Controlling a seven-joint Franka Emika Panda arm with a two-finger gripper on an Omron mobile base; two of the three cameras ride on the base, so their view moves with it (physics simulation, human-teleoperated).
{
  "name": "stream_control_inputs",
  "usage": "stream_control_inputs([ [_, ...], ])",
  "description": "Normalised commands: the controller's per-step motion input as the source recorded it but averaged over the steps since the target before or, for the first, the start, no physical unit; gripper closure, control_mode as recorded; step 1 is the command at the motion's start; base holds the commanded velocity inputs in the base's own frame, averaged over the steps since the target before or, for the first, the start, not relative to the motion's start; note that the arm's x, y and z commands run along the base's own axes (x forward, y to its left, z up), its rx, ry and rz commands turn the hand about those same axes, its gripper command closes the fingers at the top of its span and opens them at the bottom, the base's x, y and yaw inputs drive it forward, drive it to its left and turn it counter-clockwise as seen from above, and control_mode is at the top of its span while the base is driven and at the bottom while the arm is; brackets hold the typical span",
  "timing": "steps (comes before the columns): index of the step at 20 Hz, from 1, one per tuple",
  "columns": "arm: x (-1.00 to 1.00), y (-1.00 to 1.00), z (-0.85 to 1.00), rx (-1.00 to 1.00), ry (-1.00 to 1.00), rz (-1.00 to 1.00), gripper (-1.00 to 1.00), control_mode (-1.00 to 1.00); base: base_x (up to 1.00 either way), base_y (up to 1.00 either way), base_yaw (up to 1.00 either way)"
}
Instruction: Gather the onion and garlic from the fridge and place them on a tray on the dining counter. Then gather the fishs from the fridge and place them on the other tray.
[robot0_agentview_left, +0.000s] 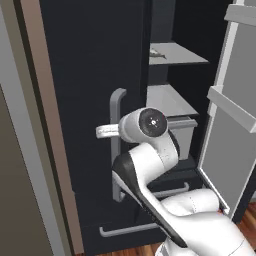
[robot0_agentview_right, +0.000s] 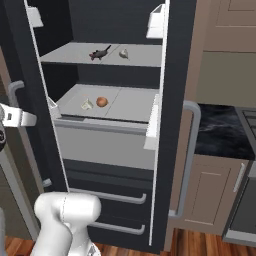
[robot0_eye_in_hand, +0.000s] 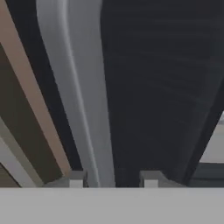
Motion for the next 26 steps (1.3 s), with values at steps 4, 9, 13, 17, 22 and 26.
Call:
stream_control_inputs([
  [4, -1.00, -0.48, 0.21, 0.25, 0.00, -0.10, -1.00, -1.00, 0.00, 0.00, 0.00],
  [9, -0.87, -0.92, 0.29, 0.32, 0.06, -0.09, -1.00, -1.00, 0.00, 0.00, 0.00],
  [13, -0.41, -1.00, 0.22, 0.34, 0.19, -0.05, -1.00, -1.00, 0.00, 0.00, 0.00],
  [17, 0.00, -0.89, 0.01, 0.33, 0.21, 0.00, -1.00, -1.00, 0.00, 0.00, 0.00],
  [22, 0.35, -0.37, -0.20, 0.25, 0.08, 0.04, -1.00, -1.00, 0.00, 0.00, 0.00],
  [26, 0.96, 0.06, -0.03, 0.21, 0.12, 0.10, -1.00, -1.00, 0.00, 0.00, 0.00],
])
